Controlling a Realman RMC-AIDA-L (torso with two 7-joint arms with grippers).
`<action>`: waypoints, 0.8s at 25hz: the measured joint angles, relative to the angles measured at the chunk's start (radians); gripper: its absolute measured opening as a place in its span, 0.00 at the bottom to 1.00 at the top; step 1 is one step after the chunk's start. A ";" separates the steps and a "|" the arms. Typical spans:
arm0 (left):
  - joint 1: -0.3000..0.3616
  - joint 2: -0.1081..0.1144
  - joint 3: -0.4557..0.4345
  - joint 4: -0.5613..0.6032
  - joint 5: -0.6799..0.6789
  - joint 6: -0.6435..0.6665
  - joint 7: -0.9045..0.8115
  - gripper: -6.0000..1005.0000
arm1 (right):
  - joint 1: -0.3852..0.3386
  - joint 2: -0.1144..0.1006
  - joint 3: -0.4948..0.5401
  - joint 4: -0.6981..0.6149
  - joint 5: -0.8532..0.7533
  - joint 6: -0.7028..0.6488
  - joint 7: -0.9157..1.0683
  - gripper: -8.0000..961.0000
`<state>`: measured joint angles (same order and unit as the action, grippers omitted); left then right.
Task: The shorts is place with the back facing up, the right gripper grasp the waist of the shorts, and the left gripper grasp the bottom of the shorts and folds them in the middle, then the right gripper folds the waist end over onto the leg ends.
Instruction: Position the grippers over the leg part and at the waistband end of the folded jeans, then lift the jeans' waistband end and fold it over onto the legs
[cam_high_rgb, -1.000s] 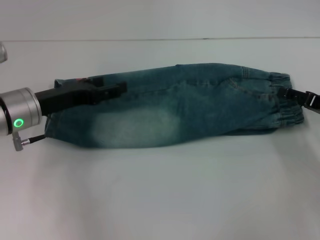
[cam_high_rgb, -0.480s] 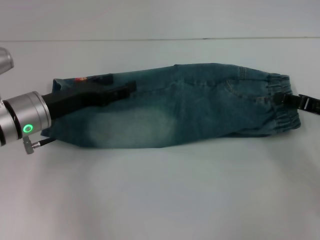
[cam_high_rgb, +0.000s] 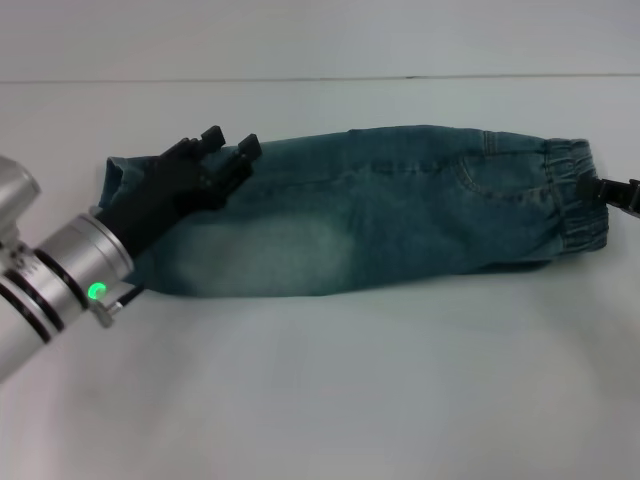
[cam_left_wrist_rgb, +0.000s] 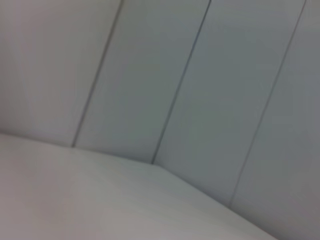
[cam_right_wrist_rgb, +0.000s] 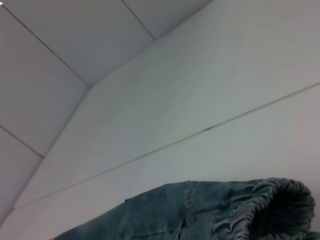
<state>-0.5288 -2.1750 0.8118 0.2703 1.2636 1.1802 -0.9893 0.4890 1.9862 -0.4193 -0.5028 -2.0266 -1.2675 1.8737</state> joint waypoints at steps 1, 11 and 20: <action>-0.011 0.000 0.000 -0.043 -0.037 0.008 0.060 0.78 | -0.002 0.000 0.002 -0.008 0.000 -0.013 0.004 0.10; -0.170 0.000 -0.231 -0.483 -0.142 0.047 0.677 0.26 | -0.056 0.025 0.031 -0.196 0.084 -0.245 0.031 0.05; -0.207 0.000 -0.452 -0.634 -0.055 -0.060 0.931 0.06 | -0.089 0.040 0.024 -0.368 0.143 -0.414 0.127 0.06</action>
<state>-0.7356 -2.1752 0.3603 -0.3636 1.2088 1.1198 -0.0581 0.3995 2.0258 -0.3949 -0.8707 -1.8832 -1.6816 2.0005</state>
